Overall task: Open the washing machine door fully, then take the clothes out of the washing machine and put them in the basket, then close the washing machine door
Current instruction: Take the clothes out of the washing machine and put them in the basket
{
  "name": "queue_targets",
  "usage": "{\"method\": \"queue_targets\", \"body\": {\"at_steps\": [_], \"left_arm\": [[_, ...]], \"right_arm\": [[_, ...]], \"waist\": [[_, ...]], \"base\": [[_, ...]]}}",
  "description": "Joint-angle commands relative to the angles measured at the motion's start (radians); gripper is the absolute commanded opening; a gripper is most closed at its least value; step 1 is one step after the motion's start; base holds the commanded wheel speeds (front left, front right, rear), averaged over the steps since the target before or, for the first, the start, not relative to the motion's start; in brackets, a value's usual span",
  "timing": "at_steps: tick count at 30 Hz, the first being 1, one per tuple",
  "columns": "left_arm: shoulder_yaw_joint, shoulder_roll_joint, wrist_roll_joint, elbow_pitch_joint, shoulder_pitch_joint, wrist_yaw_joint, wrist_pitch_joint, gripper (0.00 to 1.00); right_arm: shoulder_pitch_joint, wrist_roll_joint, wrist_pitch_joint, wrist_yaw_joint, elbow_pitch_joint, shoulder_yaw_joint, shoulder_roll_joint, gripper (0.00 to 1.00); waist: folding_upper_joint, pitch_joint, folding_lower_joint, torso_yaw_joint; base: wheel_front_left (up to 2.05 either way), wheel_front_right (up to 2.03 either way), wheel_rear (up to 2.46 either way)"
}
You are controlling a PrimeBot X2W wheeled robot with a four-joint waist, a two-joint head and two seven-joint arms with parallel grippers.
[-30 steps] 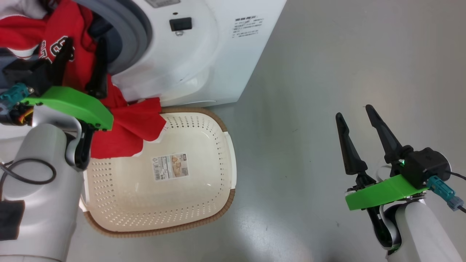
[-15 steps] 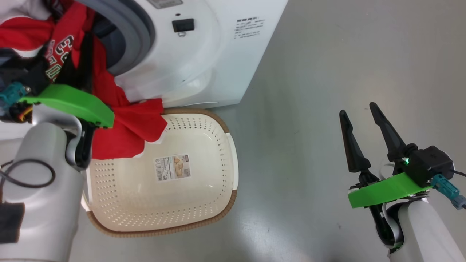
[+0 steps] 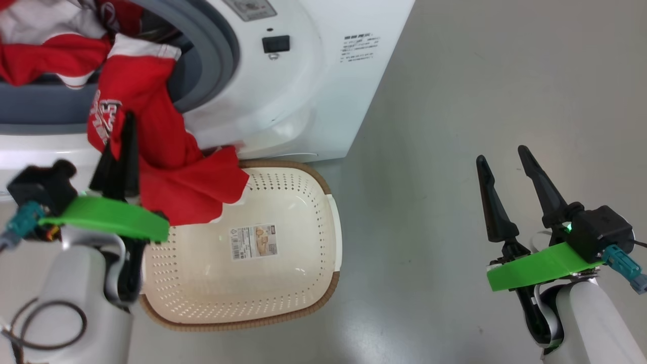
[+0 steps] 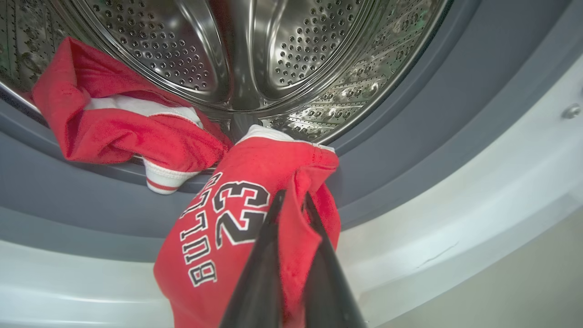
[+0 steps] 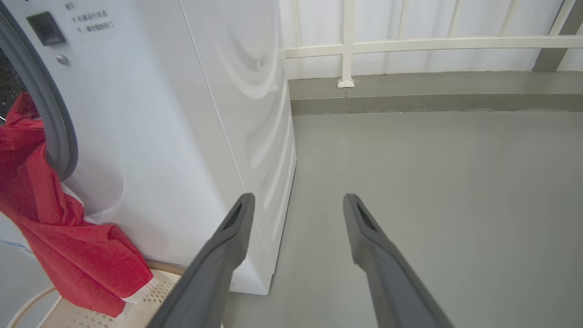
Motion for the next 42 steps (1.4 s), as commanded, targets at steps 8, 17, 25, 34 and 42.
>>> {"method": "queue_targets", "body": {"at_steps": [8, 17, 25, 34, 42], "left_arm": [[0.020, 0.003, 0.007, -0.106, 0.154, 0.002, -0.005, 0.00], [-0.003, -0.030, -0.006, -0.048, 0.239, 0.002, -0.005, 0.00], [-0.042, -0.034, -0.014, 0.077, 0.220, 0.002, -0.005, 0.00], [-0.098, -0.026, -0.037, 0.242, 0.142, 0.002, -0.005, 0.00], [-0.148, -0.011, -0.073, 0.351, 0.069, 0.002, -0.005, 0.00]], "right_arm": [[0.025, 0.008, -0.006, 0.000, -0.020, 0.018, 0.000, 1.00], [0.021, 0.012, -0.006, 0.000, -0.024, 0.023, 0.000, 1.00], [0.017, 0.009, -0.006, 0.000, -0.028, 0.026, 0.000, 1.00], [0.008, 0.008, -0.006, 0.000, -0.038, 0.031, 0.000, 1.00], [-0.005, 0.005, -0.006, 0.000, -0.047, 0.032, 0.000, 1.00]], "waist": [[0.0000, -0.021, 0.0000, 0.013], [0.0000, -0.002, 0.0000, 0.006], [0.0000, 0.026, 0.0000, -0.010], [0.0000, 0.071, 0.0000, -0.023], [0.0000, 0.117, 0.0000, -0.032]], "base": [[0.00, 0.00, 0.00], [0.00, 0.00, 0.00], [0.00, 0.00, 0.00], [0.00, 0.00, 0.00], [0.00, 0.00, 0.00]]}}
